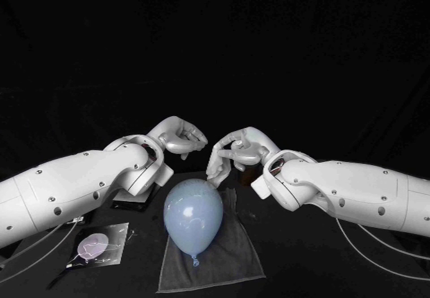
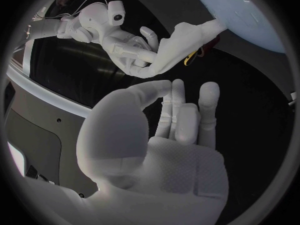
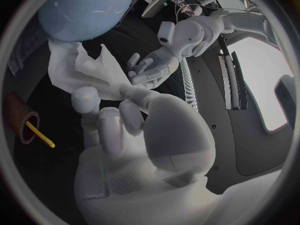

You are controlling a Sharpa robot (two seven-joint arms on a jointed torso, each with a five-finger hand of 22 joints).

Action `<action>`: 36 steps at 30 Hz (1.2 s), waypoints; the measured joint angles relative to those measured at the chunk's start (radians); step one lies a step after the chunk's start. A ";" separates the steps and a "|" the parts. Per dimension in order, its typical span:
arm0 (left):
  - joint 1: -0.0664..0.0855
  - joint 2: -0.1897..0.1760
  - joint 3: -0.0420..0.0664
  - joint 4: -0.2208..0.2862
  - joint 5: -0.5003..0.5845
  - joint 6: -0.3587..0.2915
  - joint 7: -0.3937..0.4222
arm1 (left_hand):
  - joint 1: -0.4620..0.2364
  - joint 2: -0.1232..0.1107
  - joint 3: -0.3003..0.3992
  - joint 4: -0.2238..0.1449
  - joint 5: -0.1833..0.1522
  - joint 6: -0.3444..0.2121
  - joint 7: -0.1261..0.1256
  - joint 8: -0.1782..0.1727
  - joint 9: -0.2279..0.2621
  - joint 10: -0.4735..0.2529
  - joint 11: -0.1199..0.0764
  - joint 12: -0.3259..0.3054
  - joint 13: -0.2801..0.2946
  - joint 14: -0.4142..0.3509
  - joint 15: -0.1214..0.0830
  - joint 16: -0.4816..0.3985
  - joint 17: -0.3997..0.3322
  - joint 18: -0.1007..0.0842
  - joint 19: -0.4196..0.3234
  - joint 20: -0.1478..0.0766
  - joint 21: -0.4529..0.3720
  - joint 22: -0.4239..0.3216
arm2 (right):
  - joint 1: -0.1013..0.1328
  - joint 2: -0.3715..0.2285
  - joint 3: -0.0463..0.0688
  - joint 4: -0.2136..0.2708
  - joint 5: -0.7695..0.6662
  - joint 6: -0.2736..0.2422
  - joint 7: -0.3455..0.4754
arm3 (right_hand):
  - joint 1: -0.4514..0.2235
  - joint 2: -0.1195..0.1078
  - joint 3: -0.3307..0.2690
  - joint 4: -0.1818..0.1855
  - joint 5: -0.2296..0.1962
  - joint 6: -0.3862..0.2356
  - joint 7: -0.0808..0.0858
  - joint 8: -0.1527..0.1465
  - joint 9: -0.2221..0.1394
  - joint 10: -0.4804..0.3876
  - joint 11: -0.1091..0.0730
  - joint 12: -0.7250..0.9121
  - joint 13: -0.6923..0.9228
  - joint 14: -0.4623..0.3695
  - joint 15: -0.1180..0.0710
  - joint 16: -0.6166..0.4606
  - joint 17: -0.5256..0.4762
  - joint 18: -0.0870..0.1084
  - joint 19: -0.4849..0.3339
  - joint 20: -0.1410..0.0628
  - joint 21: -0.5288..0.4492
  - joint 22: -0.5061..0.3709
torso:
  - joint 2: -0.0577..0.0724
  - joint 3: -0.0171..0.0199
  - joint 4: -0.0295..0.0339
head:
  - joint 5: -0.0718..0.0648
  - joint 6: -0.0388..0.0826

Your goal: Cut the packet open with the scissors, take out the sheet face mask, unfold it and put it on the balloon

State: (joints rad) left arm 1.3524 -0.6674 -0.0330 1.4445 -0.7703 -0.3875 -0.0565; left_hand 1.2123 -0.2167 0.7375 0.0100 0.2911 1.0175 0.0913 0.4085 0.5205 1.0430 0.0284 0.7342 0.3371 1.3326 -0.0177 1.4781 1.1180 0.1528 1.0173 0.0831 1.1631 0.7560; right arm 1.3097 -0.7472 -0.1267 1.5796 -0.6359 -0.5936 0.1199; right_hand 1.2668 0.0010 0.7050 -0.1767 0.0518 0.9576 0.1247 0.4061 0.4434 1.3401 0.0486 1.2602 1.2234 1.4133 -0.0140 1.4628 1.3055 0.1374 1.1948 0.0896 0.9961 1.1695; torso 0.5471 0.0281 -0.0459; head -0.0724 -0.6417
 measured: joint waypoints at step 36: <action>0.000 0.026 0.000 0.004 0.066 0.070 -0.070 | -0.023 0.000 -0.396 0.273 -0.241 0.078 -0.034 -0.078 0.082 0.085 -0.030 0.094 0.067 0.061 -0.036 0.023 0.112 0.000 0.110 -0.020 -0.011 0.049 | -0.001 0.005 0.000 -0.001 0.000 -0.017 0.004 | -0.003 -0.003 0.003 -0.003 0.000 0.007 0.000 0.002 -0.002 0.004 -0.003 0.000 0.000 0.001 0.002 0.001 0.001 -0.009 0.000 0.000 0.005 0.002 | 0.000 0.0001 -0.0010 | 0.002 0.004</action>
State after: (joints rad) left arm 1.3526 -0.6416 -0.0332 1.4489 -0.7046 -0.3172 -0.1266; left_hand 1.1894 -0.2168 0.3419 0.2828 0.0498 1.0952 0.0575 0.3307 0.6028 1.1283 -0.0016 0.8278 0.4045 1.3940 -0.0535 1.5014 1.2296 0.1524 1.1278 0.0629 1.1522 0.8050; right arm 1.3084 -0.7421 -0.1270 1.5787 -0.6359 -0.6109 0.1243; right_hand 1.2641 -0.0017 0.7079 -0.1797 0.0517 0.9642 0.1249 0.4082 0.4418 1.3441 0.0456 1.2601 1.2236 1.4146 -0.0122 1.4642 1.3063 0.1281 1.1947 0.0897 1.0008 1.1719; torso 0.5472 0.0282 -0.0469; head -0.0706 -0.6379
